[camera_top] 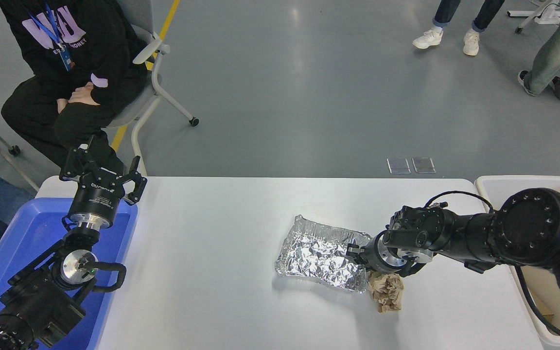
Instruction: Pick up foil plate and place in dustbin
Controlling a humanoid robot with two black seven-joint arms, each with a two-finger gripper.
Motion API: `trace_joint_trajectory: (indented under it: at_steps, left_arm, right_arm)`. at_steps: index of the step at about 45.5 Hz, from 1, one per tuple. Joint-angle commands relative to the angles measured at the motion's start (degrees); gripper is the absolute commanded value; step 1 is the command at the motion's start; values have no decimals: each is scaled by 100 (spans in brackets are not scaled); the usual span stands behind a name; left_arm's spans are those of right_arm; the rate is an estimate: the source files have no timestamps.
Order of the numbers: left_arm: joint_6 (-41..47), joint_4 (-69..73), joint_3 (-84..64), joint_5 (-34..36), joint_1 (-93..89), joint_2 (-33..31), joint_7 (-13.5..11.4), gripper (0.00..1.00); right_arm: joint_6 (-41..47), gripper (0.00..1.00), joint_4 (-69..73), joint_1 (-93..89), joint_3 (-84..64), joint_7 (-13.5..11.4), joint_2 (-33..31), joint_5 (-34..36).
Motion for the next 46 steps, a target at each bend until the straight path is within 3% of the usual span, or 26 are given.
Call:
trace_joint_trajectory:
  at_steps: [1, 21, 27, 34, 40, 41, 42, 46]
  left_arm:
    - [1, 1, 0, 0, 0, 0, 0, 98]
    - [1, 1, 0, 0, 0, 0, 0, 98]
    - [1, 1, 0, 0, 0, 0, 0, 98]
    - [1, 1, 0, 0, 0, 0, 0, 98]
    - [1, 1, 0, 0, 0, 9, 0, 98]
    - [1, 1, 0, 0, 0, 9, 0, 98]
    - [1, 1, 0, 0, 0, 9, 0, 98]
    - [1, -7, 0, 0, 0, 9, 0, 98]
  right_arm:
    - [15, 0, 42, 13, 9, -6, 0, 17]
    - [24, 0, 235, 206, 1, 2, 0, 96]
    - [103, 0, 1103, 1153, -306, 11, -17, 25]
    - [454, 0, 2834, 2972, -615, 81, -878, -10]
    - [1778, 0, 3961, 4923, -737, 81, -1651, -141]
    - [2774, 0, 4005, 5596, -834, 81, -1826, -150]
    - [3158, 0, 4006, 5855, -869, 81, -1889, -150]
    - [3373, 0, 3988, 6770, -879, 81, -2161, -142]
